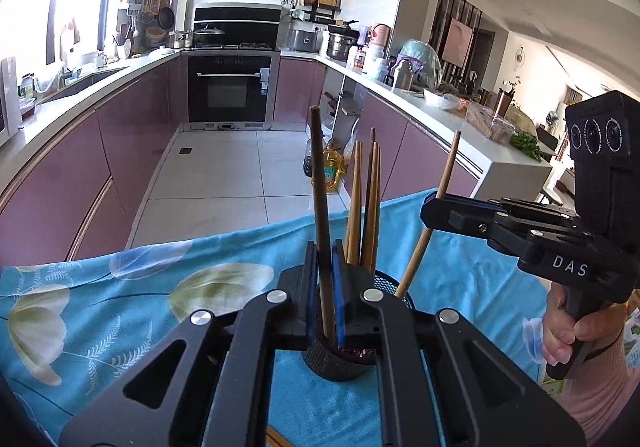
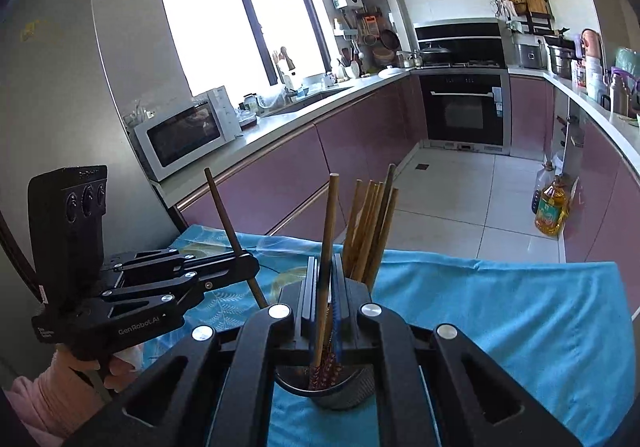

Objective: Organize utensils
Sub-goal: 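Lift both chopsticks upright and lower them into the mesh cup, then open both tools and move them over the last two chopsticks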

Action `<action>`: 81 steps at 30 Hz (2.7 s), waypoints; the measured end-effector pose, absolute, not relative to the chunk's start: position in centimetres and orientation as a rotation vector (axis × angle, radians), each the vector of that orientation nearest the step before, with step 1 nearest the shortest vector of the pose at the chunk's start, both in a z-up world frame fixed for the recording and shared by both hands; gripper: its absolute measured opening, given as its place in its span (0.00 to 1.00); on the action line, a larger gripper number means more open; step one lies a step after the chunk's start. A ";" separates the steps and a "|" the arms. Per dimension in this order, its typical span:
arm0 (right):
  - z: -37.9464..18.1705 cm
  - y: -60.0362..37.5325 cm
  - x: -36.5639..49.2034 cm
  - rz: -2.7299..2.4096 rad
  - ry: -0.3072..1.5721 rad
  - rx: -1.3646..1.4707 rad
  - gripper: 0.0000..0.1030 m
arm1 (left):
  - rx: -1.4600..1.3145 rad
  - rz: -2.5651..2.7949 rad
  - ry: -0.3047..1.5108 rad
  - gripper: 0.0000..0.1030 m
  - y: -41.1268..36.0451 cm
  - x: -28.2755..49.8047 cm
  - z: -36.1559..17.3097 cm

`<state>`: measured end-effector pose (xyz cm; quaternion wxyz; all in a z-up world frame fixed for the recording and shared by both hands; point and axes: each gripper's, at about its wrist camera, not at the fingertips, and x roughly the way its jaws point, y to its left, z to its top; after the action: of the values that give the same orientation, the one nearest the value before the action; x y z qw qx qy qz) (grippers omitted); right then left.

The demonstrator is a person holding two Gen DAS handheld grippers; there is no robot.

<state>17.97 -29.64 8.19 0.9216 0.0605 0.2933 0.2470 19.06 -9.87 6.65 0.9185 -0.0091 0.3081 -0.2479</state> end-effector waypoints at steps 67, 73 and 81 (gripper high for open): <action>-5.9 -19.9 9.1 0.563 0.935 -0.022 0.26 | -0.083 -0.374 0.909 0.45 -1.3 10.8 -8.5; -5.9 -20.3 9.9 0.581 0.950 -0.027 0.26 | -0.025 -0.391 0.923 0.45 -3.0 10.9 -9.0; -6.0 -19.4 11.7 0.607 0.958 -0.060 0.26 | -0.001 -0.397 0.927 0.32 -3.3 10.8 -9.1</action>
<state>11.65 -19.37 -6.03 0.8430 -0.0284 0.4537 0.2875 10.76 -3.29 -9.13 0.8755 -0.0004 0.4443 -0.1902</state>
